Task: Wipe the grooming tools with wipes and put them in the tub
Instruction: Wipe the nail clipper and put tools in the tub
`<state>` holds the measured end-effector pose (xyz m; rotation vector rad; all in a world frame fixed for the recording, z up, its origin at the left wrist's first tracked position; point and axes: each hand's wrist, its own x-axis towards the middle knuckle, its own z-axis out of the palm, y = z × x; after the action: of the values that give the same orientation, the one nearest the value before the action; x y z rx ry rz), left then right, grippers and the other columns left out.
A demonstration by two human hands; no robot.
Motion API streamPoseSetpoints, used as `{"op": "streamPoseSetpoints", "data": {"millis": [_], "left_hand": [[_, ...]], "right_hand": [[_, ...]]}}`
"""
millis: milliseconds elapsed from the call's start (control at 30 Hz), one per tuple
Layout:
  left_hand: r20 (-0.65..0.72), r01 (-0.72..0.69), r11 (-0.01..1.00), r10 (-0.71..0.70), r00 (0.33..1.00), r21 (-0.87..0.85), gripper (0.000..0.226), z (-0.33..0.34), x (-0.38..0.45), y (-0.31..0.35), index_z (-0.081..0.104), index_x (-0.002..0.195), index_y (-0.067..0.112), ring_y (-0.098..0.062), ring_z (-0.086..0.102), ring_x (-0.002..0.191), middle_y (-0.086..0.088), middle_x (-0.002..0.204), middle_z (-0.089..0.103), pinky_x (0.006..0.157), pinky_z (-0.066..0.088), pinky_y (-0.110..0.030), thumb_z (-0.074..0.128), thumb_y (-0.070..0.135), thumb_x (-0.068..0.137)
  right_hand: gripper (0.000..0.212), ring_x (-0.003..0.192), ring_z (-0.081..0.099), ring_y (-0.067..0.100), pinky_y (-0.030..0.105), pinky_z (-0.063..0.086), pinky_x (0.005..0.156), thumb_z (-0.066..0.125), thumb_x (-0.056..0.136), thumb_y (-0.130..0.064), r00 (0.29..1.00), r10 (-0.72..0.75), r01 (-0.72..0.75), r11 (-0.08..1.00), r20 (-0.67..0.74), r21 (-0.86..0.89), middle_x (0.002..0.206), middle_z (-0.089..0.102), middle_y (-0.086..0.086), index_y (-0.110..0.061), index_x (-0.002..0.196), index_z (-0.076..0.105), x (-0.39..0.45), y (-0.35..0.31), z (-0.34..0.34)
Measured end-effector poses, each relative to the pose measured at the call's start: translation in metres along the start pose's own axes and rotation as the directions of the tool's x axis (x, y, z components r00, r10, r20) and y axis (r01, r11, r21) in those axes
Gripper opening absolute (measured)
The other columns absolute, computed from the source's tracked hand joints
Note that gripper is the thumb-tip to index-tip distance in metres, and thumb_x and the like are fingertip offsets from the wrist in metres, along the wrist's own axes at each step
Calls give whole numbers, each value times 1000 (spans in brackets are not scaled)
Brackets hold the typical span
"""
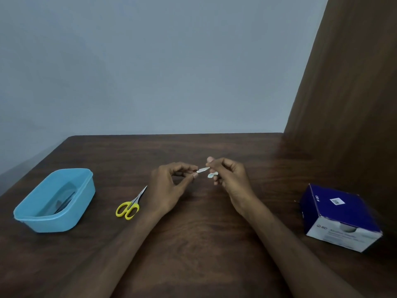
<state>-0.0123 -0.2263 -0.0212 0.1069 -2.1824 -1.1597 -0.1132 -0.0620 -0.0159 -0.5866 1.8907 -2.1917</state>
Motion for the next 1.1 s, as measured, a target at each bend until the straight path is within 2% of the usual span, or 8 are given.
{"op": "streamPoseSetpoints", "data": {"millis": [100,300,433,567,700,867,967,1100], "left_hand": [[-2,3,1000,-3,1000,-8,17,-1,0,2,85,104,26,2,76,88,18,94,81,81,60,-17,88,19,88],[-31,81,967,-92,995,-241,21,0,3,4,82,103,25,-4,78,89,12,96,83,83,60,-18,86,12,88],[-41,120,896,-151,988,-427,20,3,5,4,81,109,11,-11,78,90,-5,98,84,82,62,-22,82,5,89],[-38,131,868,-169,985,-480,20,3,5,3,80,110,5,-11,78,87,-8,95,83,78,62,-22,81,3,90],[-25,166,851,-206,978,-498,17,4,6,1,81,105,6,-11,76,83,-5,87,81,76,64,-25,83,10,89],[-12,191,829,-232,973,-526,21,4,5,0,81,94,9,-11,75,78,-5,82,80,70,63,-23,85,23,79],[21,200,832,-222,975,-517,16,5,4,0,82,94,7,-12,76,77,-9,82,81,70,63,-23,85,18,83],[10,207,811,-241,970,-546,8,4,6,0,80,96,2,-10,76,75,-6,79,80,70,63,-21,80,6,90]], "right_hand": [[19,54,50,8,23,46,55,79,94,-18,1000,-11,13,995,18,-97,66,62,3,-10,77,75,0,4,0],[18,53,50,10,27,45,56,84,89,-25,993,110,-109,993,46,-41,69,62,8,-13,77,78,3,8,0],[15,55,51,9,24,46,55,87,86,-23,991,117,-112,991,69,-71,68,65,5,-15,77,78,1,9,0],[9,61,56,14,28,50,61,80,91,-13,991,112,-112,994,70,1,74,69,8,-10,83,78,1,7,1],[9,74,71,16,28,59,70,74,93,1,999,-43,43,998,2,37,85,77,10,-5,100,75,-2,2,3],[16,87,77,19,29,62,82,88,85,-9,949,-314,312,946,-8,-91,89,81,6,-13,95,77,-11,-7,6],[17,87,80,24,30,63,81,89,83,-8,932,-360,363,927,48,-94,90,82,6,-13,93,76,-17,-9,9],[15,76,79,19,34,64,72,89,83,-7,914,-391,405,878,105,-255,82,80,0,-17,87,77,-17,-5,10]]}}
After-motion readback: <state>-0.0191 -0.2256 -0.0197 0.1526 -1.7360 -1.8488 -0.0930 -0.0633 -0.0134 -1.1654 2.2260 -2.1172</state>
